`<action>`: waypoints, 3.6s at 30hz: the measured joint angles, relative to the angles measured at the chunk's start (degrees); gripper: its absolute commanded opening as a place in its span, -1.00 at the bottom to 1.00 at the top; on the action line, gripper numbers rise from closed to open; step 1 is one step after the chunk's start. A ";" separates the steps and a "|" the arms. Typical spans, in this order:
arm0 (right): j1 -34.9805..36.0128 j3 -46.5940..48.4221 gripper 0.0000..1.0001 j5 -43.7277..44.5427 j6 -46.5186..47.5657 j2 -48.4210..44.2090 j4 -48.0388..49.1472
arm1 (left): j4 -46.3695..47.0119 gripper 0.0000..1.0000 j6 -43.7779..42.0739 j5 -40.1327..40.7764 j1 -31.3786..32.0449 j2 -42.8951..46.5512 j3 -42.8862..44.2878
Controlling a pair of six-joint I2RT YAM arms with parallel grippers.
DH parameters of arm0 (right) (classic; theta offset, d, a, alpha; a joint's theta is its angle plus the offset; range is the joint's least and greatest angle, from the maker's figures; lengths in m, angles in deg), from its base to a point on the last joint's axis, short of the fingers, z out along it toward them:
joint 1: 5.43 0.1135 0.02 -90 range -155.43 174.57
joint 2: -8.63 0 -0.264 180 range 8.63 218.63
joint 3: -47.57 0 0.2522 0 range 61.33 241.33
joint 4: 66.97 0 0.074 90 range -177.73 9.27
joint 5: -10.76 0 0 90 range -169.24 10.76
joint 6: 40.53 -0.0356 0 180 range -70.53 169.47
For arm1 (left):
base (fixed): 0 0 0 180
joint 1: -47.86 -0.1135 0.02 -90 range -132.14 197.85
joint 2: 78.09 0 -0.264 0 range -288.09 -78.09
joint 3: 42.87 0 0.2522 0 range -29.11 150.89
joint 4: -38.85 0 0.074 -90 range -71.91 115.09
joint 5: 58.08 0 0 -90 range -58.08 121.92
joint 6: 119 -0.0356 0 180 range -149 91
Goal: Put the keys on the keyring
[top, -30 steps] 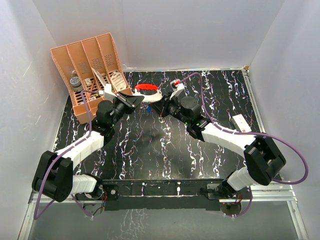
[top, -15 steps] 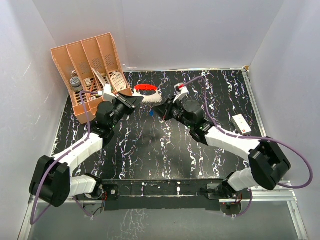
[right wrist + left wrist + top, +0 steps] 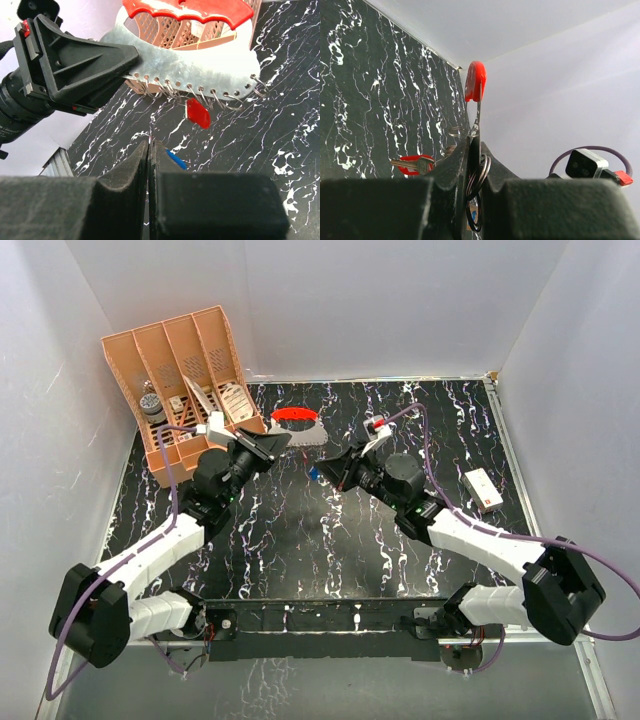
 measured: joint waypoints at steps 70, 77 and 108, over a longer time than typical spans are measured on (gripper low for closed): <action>2.27 -0.17 -1.00 3.52 -0.92 -0.09 0.02 | -2.34 -1.00 -5.42 10.95 10.73 0.02 0.02; 2.27 -0.17 -1.00 4.31 -0.87 0.00 0.00 | -2.47 -1.00 -5.68 11.08 11.06 0.07 0.33; 2.27 0.57 -1.00 5.25 -0.68 0.55 -0.09 | -2.80 -1.00 -6.23 12.11 11.67 0.48 0.42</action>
